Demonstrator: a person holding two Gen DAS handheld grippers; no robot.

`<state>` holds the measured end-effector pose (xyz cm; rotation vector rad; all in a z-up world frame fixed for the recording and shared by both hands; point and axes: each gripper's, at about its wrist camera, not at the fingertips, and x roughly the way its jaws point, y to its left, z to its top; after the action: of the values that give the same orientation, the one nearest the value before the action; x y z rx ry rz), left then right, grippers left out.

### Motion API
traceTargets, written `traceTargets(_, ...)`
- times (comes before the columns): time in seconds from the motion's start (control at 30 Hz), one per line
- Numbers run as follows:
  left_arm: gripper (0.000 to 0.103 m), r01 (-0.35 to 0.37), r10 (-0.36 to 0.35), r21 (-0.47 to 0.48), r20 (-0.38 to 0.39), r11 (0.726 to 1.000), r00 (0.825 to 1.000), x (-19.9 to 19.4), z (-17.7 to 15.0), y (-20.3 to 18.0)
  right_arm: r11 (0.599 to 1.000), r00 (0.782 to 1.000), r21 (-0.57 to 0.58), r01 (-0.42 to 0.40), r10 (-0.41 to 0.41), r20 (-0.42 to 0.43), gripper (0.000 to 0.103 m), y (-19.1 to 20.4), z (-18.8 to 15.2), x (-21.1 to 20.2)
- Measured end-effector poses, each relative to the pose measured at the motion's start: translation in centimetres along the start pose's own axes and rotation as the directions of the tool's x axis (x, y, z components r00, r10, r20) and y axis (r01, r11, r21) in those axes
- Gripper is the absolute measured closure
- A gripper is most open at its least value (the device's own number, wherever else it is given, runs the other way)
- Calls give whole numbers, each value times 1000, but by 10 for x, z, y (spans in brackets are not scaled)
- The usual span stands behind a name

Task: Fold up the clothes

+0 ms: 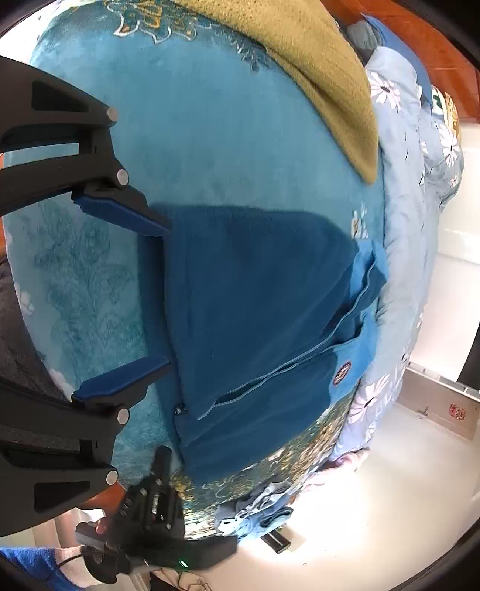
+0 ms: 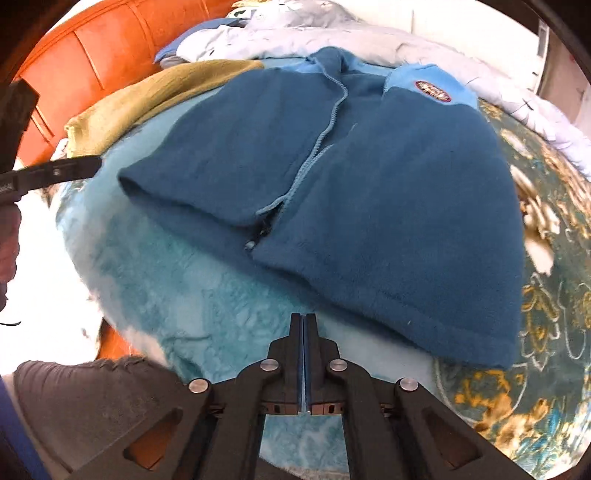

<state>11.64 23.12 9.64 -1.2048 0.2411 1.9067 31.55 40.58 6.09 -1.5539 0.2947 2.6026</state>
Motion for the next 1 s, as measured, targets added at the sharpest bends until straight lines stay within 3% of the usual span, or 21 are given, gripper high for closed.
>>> traceTargets(0.07,34,-3,3,15,-13,1000,1000,8,1,-4,998,998,56,-43,40,52,100,-5,5,-10)
traceTargets(0.2,34,-78,80,54,-23,995,997,19,-3,-8,979,984,152,-138,118,135,99,-11,20,-18)
traceTargets(0.3,34,-152,154,91,-15,984,988,21,-8,-5,963,980,200,-178,155,124,92,-4,37,4)
traceTargets(0.33,34,-175,178,99,-13,979,984,21,-10,-3,958,979,217,-186,163,118,86,-4,38,9)
traceTargets(0.5,34,-276,279,93,-23,957,960,25,-22,24,930,976,297,-218,199,92,76,-3,38,33)
traceTargets(0.67,34,-247,246,-16,-57,969,968,32,-28,54,915,976,339,-219,201,89,76,-16,39,38)
traceTargets(0.9,34,-238,238,-73,-20,968,971,34,-17,67,887,961,370,-276,262,89,73,-14,46,47)
traceTargets(1.0,34,-191,194,-146,3,971,981,35,-11,77,881,957,374,-288,272,98,72,-12,49,49)
